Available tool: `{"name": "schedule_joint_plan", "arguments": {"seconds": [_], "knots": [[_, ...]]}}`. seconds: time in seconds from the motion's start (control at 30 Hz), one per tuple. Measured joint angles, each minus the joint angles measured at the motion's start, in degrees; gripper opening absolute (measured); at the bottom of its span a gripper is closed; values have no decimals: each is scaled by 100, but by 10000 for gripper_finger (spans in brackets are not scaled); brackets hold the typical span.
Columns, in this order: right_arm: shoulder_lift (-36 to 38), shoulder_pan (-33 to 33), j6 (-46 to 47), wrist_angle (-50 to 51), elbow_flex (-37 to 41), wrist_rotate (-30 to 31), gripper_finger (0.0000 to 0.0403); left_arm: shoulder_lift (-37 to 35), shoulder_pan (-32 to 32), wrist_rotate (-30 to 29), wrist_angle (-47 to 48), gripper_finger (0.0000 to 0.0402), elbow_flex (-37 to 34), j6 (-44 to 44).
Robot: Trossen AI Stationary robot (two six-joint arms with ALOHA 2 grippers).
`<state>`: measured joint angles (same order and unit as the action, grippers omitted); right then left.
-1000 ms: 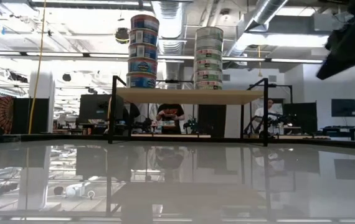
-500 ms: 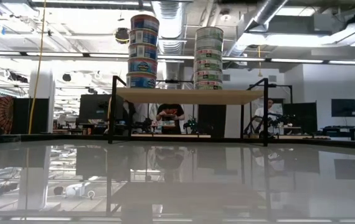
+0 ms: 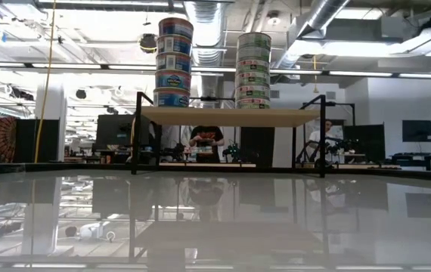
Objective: Stack canned seafood by type on shelf
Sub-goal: Stack the blue tuna can on top of the other blue tuna can on the shelf
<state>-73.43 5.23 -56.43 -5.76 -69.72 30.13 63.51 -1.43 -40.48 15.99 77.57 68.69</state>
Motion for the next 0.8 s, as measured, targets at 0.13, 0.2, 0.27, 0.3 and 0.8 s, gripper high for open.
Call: {"name": "schedule_joint_plan", "arguments": {"seconds": [0.13,0.2,0.27,0.3,0.8], "knots": [[3,-343,-11,4,-146,-189,266,-123,208,185,-1599,191,-704,1060],[-101,-542,-62,82,-319,-412,266,-152,360,495,-2242,191,-1009,1485],[-270,-756,-89,268,-613,-528,266,-142,554,738,-2688,191,-1209,1876],[-407,-870,-91,482,-831,-553,266,-136,655,799,-2819,191,-1271,1966],[-2038,-1641,-1819,1592,-2766,-932,266,-143,1189,868,-2452,195,-1330,1645]]}}
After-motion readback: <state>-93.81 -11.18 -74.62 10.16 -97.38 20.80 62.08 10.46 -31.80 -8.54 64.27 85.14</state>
